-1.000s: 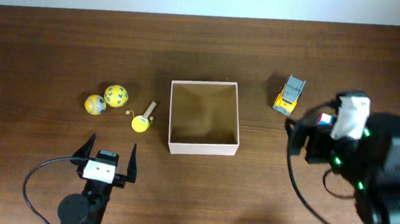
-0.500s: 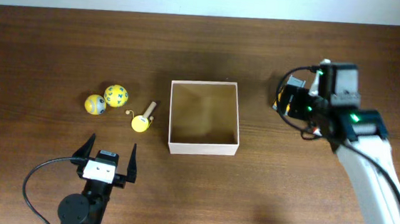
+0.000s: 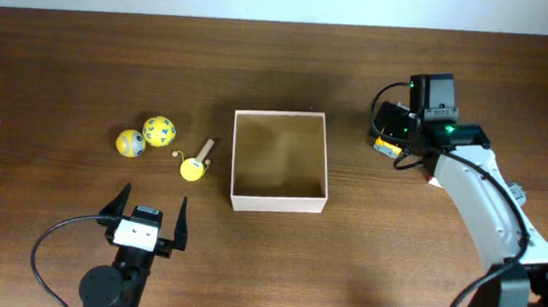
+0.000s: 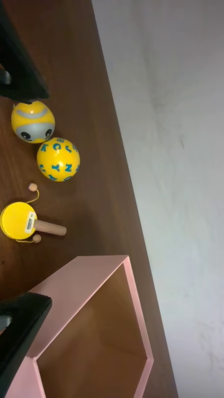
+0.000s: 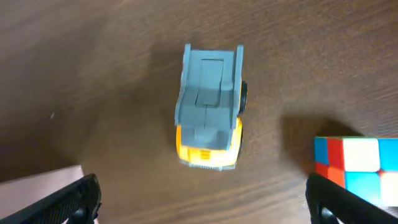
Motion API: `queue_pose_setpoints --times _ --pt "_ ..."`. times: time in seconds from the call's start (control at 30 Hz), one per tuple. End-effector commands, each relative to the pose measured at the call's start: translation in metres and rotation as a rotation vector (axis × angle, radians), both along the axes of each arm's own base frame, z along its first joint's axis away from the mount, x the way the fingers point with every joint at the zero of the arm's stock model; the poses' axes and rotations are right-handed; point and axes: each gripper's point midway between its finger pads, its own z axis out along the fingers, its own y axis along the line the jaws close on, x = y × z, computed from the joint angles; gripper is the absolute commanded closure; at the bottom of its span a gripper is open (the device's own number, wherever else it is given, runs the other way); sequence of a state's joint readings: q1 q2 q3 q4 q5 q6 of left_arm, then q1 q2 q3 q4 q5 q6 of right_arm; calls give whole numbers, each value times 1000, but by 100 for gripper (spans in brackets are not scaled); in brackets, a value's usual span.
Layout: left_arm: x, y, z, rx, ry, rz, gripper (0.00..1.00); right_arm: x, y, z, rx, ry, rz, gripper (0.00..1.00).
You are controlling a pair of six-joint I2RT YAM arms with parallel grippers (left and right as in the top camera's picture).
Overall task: Pack container
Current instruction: 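Move the right gripper over the upper yellow-grey dump truck, then lower the right gripper and grasp the dump truck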
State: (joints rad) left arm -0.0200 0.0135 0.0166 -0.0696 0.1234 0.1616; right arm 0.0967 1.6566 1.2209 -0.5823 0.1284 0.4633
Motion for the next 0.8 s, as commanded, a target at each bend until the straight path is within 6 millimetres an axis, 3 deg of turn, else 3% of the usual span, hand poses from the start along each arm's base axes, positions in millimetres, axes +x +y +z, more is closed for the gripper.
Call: queue_pose_setpoints --times 0.0,0.3,0.77 --pt "0 1 -1 13 -4 6 1 9 -8 -10 -17 2 -45 0" --pt "0 1 -1 13 -4 6 1 25 -7 -35 -60 12 17 0" --pt "0 1 -1 13 -4 6 1 39 -14 -55 -106 7 29 0"
